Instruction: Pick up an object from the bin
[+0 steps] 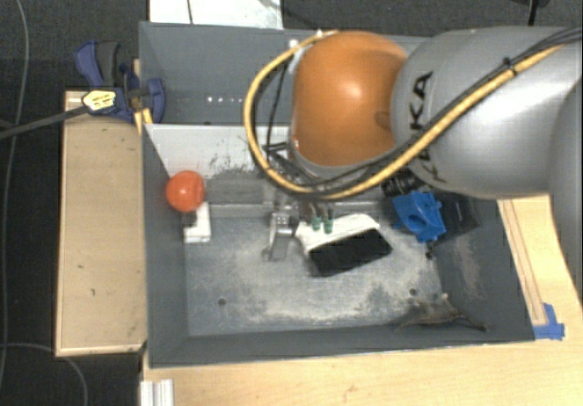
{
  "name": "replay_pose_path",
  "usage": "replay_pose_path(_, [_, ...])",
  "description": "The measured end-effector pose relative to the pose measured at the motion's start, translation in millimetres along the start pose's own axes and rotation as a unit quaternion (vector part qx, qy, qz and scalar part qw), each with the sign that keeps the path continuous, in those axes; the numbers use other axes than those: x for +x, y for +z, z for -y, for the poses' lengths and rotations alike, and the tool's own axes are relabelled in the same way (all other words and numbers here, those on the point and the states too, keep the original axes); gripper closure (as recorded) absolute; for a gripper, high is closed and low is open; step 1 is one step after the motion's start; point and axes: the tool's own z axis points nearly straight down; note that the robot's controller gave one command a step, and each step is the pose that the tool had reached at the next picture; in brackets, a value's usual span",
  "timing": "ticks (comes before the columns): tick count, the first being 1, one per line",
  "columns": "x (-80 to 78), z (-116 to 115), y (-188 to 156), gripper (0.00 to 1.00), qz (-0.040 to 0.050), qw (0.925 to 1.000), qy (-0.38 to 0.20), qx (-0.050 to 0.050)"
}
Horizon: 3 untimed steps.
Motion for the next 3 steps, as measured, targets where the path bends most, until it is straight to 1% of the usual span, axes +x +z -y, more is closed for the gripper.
replay_pose_path(1, [3.3, 25, 3, 0.00, -0.0012, 0.9980, 0.063, 0.001])
replay_pose_path(2, [6.3, 38, 16, 0.00, 0.0003, 0.9993, -0.039, 0.001])
replay_pose_path(3, [14.9, 68, 37, 0.00, 0.0003, 0.9999, 0.010, 0.000])
